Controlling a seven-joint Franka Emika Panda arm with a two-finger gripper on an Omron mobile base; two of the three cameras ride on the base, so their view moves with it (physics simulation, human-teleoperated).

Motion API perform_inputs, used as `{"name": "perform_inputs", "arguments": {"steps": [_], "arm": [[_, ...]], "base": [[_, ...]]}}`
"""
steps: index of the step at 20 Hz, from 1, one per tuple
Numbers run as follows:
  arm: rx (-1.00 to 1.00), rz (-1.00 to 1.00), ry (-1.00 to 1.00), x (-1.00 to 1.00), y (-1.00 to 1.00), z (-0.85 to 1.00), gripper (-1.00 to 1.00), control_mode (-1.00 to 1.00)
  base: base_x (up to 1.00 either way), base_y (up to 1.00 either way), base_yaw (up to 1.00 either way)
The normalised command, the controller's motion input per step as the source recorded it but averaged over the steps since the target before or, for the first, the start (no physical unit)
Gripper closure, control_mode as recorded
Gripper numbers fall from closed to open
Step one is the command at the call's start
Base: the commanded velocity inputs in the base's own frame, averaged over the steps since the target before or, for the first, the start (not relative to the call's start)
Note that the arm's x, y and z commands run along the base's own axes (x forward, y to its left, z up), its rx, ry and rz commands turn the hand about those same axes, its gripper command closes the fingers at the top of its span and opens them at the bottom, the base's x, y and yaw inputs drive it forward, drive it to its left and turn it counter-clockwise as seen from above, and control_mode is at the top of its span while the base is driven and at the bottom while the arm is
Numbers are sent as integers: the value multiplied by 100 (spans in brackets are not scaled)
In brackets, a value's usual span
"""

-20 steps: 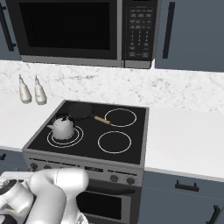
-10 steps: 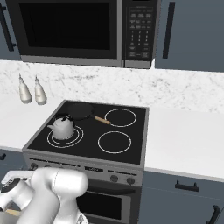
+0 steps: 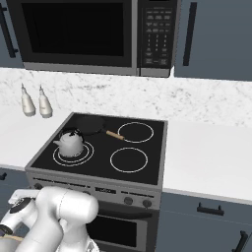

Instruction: Pick the kettle from the counter and place it on a stove burner. Then turn the burner on.

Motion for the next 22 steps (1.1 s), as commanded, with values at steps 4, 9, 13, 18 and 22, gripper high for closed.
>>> {"name": "perform_inputs", "arguments": {"steps": [4, 9, 13, 18, 22], "arm": [[1, 0, -1, 2, 0, -14, -100, -100], [0, 0, -1, 2, 0, 0, -100, -100], [0, 0, 0, 6, 5, 0, -100, -100], [0, 0, 0, 18, 4, 0, -100, -100], [0, 0, 0, 0, 0, 0, 100, -100]], "base": [[0, 0, 0], [0, 0, 0], [0, 0, 0], [0, 0, 0], [0, 0, 0]]}}
